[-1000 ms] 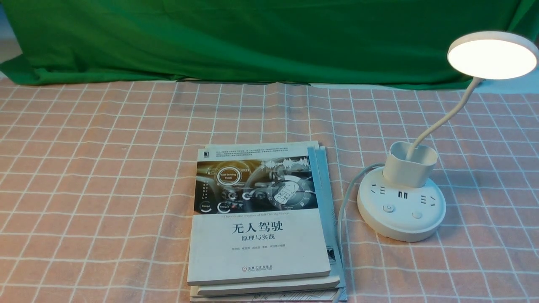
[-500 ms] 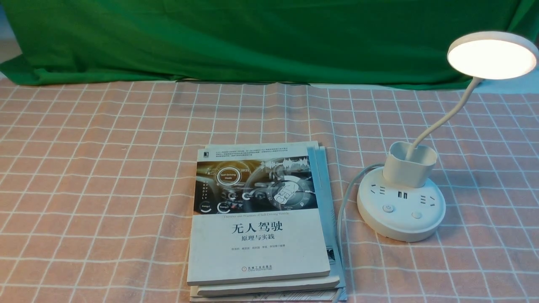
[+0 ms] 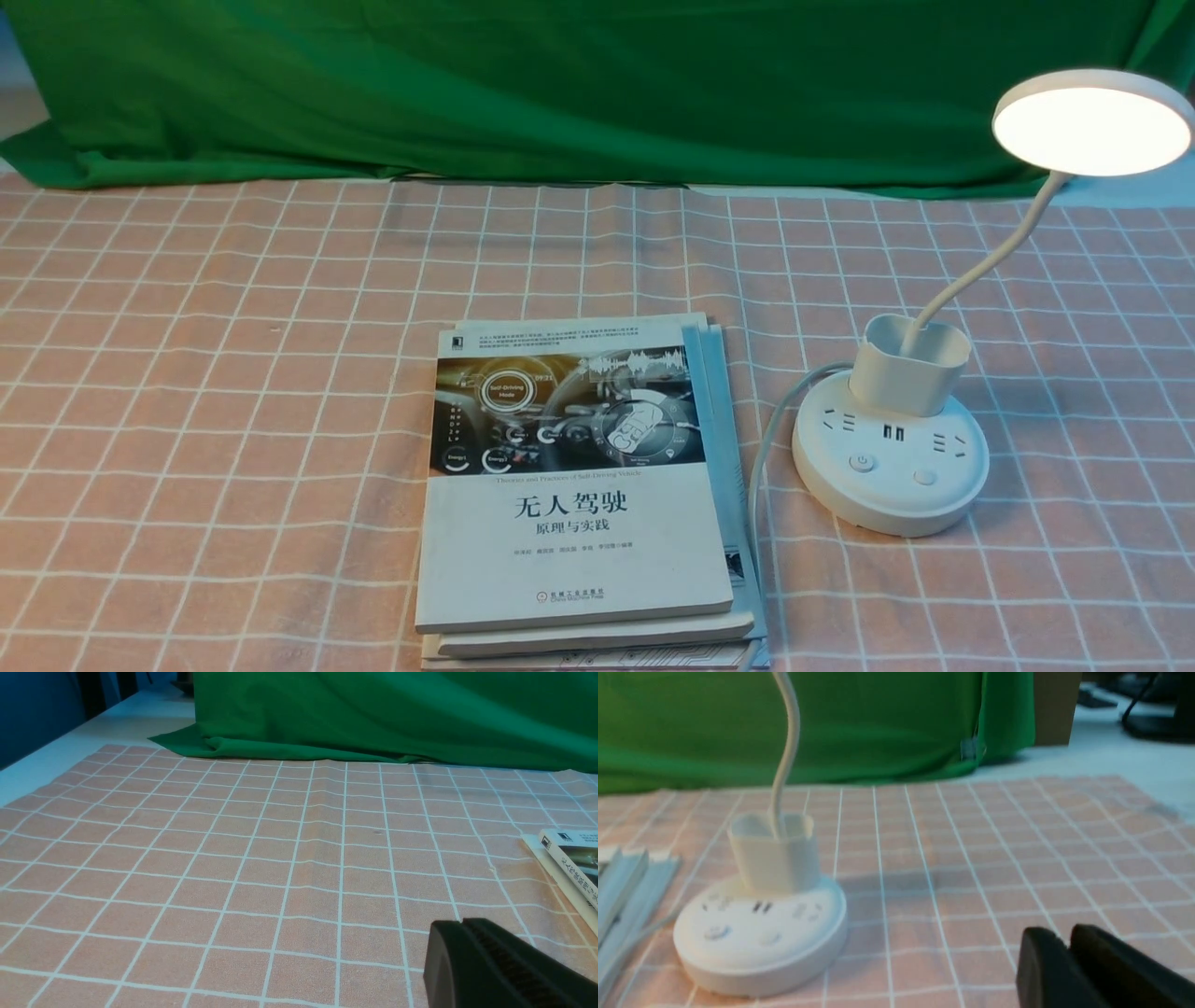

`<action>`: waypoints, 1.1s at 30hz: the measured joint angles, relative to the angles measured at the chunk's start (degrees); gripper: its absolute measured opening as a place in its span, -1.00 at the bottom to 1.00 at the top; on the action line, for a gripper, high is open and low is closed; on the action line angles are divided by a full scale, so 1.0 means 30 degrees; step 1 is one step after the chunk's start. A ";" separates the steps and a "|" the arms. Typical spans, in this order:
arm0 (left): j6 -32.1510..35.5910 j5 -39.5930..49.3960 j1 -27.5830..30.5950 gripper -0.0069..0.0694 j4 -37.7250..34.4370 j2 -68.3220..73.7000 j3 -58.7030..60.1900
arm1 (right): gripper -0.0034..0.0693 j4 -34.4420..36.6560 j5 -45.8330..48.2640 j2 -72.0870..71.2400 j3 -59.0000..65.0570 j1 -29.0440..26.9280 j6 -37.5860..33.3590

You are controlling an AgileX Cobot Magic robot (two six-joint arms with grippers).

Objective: Turn on the table lamp on the pink coffee tablecloth with your hand.

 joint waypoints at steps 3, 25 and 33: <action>0.0000 0.0000 0.0000 -0.76 0.0000 0.0000 0.0000 | -0.51 0.0035 0.0259 0.0000 0.0019 0.0019 0.0000; 0.0000 0.0000 0.0000 -0.76 0.0000 0.0000 0.0000 | -0.37 0.0057 0.0320 -0.0020 0.0019 0.0019 -0.0002; 0.0000 0.0000 0.0000 -0.76 0.0000 0.0000 0.0000 | -0.32 0.0057 0.0320 -0.0020 0.0019 0.0019 -0.0002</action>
